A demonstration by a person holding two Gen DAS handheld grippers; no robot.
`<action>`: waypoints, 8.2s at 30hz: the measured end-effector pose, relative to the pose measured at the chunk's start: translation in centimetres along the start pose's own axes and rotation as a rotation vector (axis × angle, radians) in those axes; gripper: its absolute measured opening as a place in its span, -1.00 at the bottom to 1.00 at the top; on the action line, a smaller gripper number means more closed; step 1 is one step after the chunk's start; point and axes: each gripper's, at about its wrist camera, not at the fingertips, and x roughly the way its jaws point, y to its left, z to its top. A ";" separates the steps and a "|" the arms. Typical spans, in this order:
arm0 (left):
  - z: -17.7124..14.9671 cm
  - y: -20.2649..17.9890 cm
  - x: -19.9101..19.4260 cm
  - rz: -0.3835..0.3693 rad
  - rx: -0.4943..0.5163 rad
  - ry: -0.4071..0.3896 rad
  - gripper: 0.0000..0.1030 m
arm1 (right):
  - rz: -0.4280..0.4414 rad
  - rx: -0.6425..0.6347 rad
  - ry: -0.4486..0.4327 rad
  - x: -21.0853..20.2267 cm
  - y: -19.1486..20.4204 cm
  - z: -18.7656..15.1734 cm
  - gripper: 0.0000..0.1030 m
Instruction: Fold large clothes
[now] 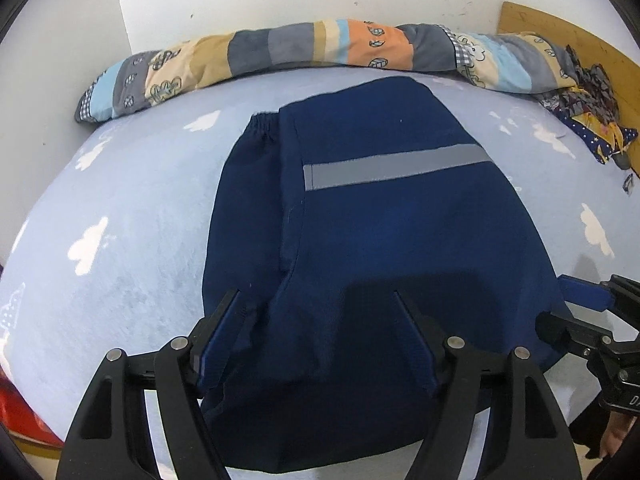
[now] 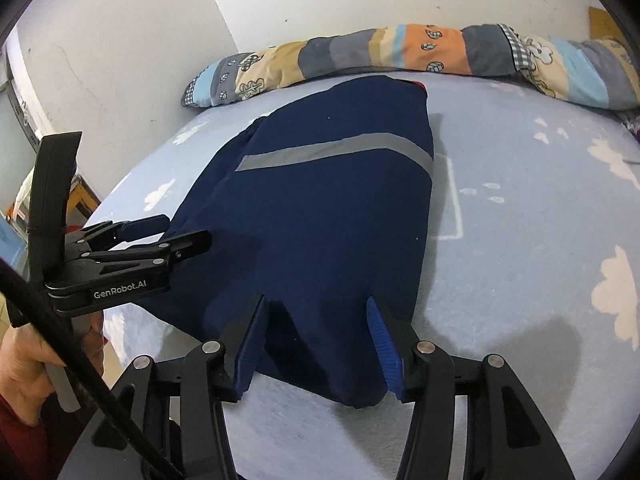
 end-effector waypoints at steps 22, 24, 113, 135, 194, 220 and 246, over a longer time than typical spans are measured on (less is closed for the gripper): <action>0.6 -2.3 -1.4 0.065 0.138 -0.077 0.43 | -0.015 -0.029 0.006 0.6 0.9 -0.2 0.33; 0.6 -2.4 -1.4 0.068 0.142 -0.078 0.43 | -0.016 -0.028 0.006 0.6 0.9 -0.2 0.34; 7.1 -3.5 4.0 -0.445 -0.136 0.100 -0.01 | 0.117 0.170 0.002 -0.3 -9.7 10.4 -0.17; 0.0 -9.9 -2.6 -0.089 0.029 -0.050 0.26 | -0.074 0.148 0.002 -10.1 -8.5 1.4 -0.33; -4.4 -13.7 -2.5 0.088 0.117 -0.162 0.56 | -0.169 0.119 0.038 -8.5 -6.1 -3.8 -0.09; -4.5 -13.6 -1.6 0.100 0.114 -0.169 0.70 | -0.150 0.131 0.081 -6.1 -6.3 -4.4 -0.04; -8.3 -12.6 -14.6 0.043 -0.079 -0.289 1.00 | -0.377 0.053 -0.273 -19.5 -1.0 -11.4 0.84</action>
